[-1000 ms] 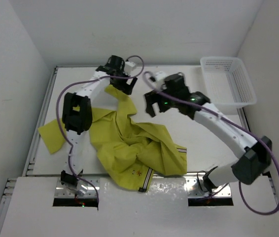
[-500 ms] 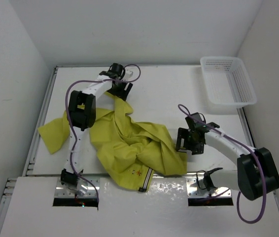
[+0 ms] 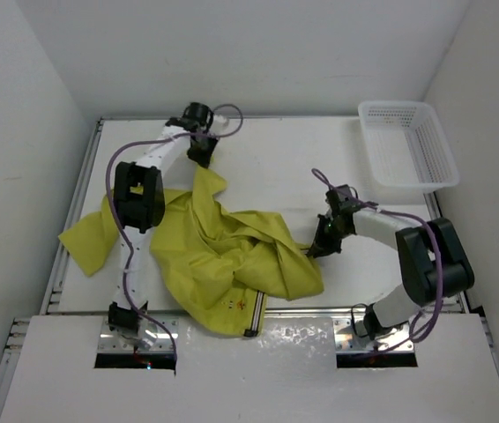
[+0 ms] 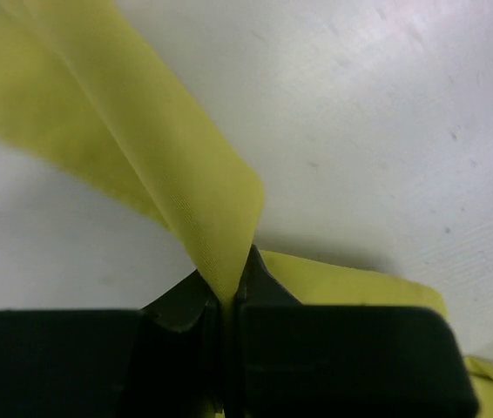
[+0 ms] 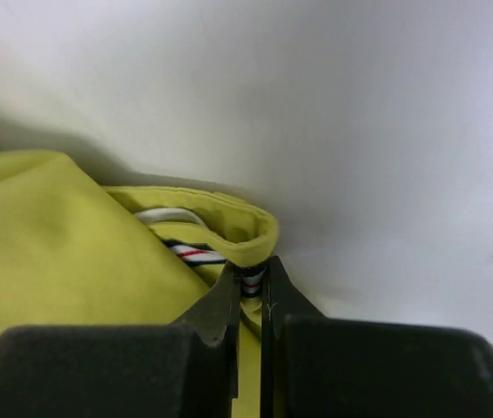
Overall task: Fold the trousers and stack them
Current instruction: Flatten the trousers out
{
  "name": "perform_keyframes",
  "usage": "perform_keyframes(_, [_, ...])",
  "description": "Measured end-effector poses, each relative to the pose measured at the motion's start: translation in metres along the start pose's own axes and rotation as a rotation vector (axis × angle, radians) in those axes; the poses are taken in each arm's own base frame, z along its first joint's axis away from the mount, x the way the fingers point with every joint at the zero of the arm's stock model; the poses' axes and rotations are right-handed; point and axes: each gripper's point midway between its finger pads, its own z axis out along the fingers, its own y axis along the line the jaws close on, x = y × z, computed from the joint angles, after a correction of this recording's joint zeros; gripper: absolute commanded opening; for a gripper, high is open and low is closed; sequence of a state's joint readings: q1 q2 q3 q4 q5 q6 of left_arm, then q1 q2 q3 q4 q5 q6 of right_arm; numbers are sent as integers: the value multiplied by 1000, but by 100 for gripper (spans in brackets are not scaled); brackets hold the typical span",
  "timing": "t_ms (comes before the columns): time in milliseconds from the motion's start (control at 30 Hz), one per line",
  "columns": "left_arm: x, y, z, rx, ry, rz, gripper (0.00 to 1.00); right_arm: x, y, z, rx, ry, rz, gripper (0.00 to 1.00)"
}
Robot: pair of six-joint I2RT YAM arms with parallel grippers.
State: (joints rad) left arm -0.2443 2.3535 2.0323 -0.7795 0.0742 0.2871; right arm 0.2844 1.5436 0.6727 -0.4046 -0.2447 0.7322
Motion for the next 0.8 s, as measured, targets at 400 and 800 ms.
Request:
perform_keyframes(400, [-122,246,-332,-521,-834,-227,0,-297,77,-208,-255,-787,44,0])
perform_keyframes(800, [-17,172,-381,-393,-796,26,8,-218,33,-248,-219,-980,81,0])
